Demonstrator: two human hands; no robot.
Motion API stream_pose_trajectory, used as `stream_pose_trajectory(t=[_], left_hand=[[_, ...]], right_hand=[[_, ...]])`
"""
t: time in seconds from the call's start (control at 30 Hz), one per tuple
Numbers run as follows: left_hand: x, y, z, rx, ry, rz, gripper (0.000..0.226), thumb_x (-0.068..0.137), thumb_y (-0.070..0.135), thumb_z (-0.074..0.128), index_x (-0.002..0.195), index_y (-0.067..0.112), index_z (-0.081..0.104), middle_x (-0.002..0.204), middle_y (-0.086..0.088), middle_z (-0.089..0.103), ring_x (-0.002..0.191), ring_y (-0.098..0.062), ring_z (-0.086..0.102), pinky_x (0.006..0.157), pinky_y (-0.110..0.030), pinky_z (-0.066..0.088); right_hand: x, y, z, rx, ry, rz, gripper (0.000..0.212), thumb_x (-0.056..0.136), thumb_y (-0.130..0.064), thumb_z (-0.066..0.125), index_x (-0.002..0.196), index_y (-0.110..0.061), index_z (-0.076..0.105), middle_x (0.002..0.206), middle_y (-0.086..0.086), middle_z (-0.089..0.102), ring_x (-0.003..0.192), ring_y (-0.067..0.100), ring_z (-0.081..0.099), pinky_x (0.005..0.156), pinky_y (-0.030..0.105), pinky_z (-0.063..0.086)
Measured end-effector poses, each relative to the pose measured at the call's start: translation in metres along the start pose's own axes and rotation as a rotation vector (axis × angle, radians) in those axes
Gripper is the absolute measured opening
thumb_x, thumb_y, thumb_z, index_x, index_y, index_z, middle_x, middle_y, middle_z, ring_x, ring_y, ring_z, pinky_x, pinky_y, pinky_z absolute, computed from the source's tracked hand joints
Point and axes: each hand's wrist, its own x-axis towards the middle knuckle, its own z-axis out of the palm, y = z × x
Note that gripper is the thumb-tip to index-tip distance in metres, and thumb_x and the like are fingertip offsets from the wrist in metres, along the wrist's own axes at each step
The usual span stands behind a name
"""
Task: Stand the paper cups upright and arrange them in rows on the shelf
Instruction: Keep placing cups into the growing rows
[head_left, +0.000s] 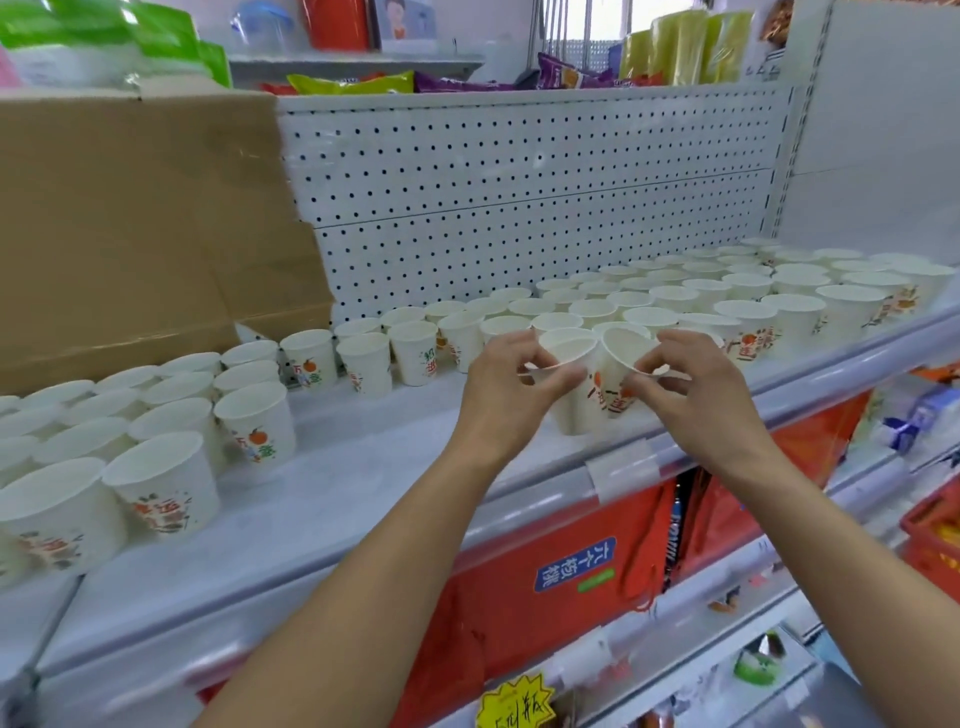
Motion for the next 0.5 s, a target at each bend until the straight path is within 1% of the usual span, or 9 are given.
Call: stream_pose_trajectory(t=[0.07, 0.13, 0.17, 0.2, 0.3, 0.33, 0.4, 0.43, 0.5], left_hand=[[-0.015, 0.004, -0.022, -0.057, 0.044, -0.018, 0.032, 0.076, 0.031, 0.079, 0.073, 0.003, 0.062, 0.111, 0.016, 0.054, 0.109, -0.011, 0.058, 0.091, -0.027, 0.05], [-0.034, 0.006, -0.046, -0.09, 0.085, -0.038, 0.039, 0.071, 0.032, 0.082, 0.069, 0.002, 0.057, 0.118, 0.012, 0.058, 0.108, -0.009, 0.06, 0.089, -0.032, 0.052], [-0.045, 0.006, -0.059, -0.1, 0.1, -0.049, 0.042, 0.069, 0.034, 0.083, 0.066, 0.002, 0.055, 0.119, 0.01, 0.061, 0.106, -0.008, 0.062, 0.088, -0.036, 0.053], [-0.057, 0.006, -0.073, -0.103, 0.114, -0.058, 0.044, 0.066, 0.037, 0.084, 0.063, 0.004, 0.055, 0.119, 0.008, 0.064, 0.104, -0.007, 0.063, 0.087, -0.039, 0.054], [-0.095, 0.005, -0.12, -0.098, 0.151, -0.088, 0.049, 0.056, 0.048, 0.082, 0.056, 0.009, 0.053, 0.111, 0.006, 0.07, 0.101, -0.009, 0.066, 0.084, -0.044, 0.055], [-0.109, 0.004, -0.138, -0.097, 0.158, -0.098, 0.048, 0.056, 0.048, 0.082, 0.055, 0.01, 0.052, 0.109, 0.006, 0.071, 0.1, -0.01, 0.067, 0.084, -0.045, 0.055], [-0.136, 0.001, -0.175, -0.079, 0.181, -0.119, 0.043, 0.059, 0.041, 0.083, 0.053, 0.014, 0.051, 0.107, 0.006, 0.072, 0.099, -0.01, 0.068, 0.083, -0.042, 0.055], [-0.151, -0.001, -0.195, -0.07, 0.202, -0.127, 0.04, 0.062, 0.035, 0.085, 0.054, 0.015, 0.051, 0.107, 0.006, 0.072, 0.097, -0.01, 0.068, 0.081, -0.038, 0.056], [-0.182, -0.005, -0.237, -0.039, 0.253, -0.127, 0.036, 0.066, 0.025, 0.086, 0.057, 0.012, 0.053, 0.109, 0.008, 0.071, 0.098, -0.008, 0.067, 0.077, -0.03, 0.057]], right_hand=[[-0.011, -0.019, 0.005, 0.102, 0.005, 0.009, 0.01, 0.081, -0.015, 0.074, 0.076, -0.018, 0.066, 0.128, 0.001, 0.05, 0.12, 0.012, 0.052, 0.092, 0.027, 0.049], [-0.024, -0.041, 0.014, 0.195, -0.007, 0.007, 0.008, 0.082, -0.015, 0.073, 0.077, -0.014, 0.066, 0.131, -0.003, 0.051, 0.116, 0.009, 0.055, 0.082, 0.014, 0.048], [-0.031, -0.053, 0.021, 0.236, -0.021, 0.0, 0.009, 0.082, -0.015, 0.073, 0.077, -0.013, 0.066, 0.131, -0.005, 0.052, 0.114, 0.007, 0.057, 0.078, 0.01, 0.048], [-0.039, -0.066, 0.028, 0.278, -0.04, -0.009, 0.01, 0.082, -0.014, 0.073, 0.076, -0.014, 0.065, 0.13, -0.006, 0.053, 0.111, 0.006, 0.059, 0.077, 0.01, 0.049], [-0.059, -0.105, 0.057, 0.339, -0.123, -0.055, 0.011, 0.08, -0.019, 0.074, 0.074, -0.021, 0.065, 0.127, -0.006, 0.058, 0.104, 0.011, 0.063, 0.084, 0.027, 0.053], [-0.065, -0.118, 0.069, 0.342, -0.154, -0.066, 0.011, 0.08, -0.02, 0.074, 0.073, -0.02, 0.066, 0.126, -0.006, 0.06, 0.102, 0.01, 0.064, 0.084, 0.029, 0.053], [-0.077, -0.148, 0.095, 0.372, -0.236, -0.091, 0.013, 0.078, -0.025, 0.076, 0.069, -0.019, 0.069, 0.122, -0.008, 0.064, 0.101, 0.006, 0.064, 0.082, 0.029, 0.053], [-0.086, -0.164, 0.109, 0.4, -0.284, -0.106, 0.016, 0.076, -0.032, 0.078, 0.068, -0.021, 0.069, 0.118, -0.01, 0.066, 0.101, 0.005, 0.064, 0.081, 0.029, 0.052], [-0.104, -0.198, 0.137, 0.433, -0.346, -0.146, 0.024, 0.071, -0.041, 0.08, 0.063, -0.021, 0.068, 0.111, -0.012, 0.067, 0.097, 0.007, 0.064, 0.077, 0.025, 0.05]])
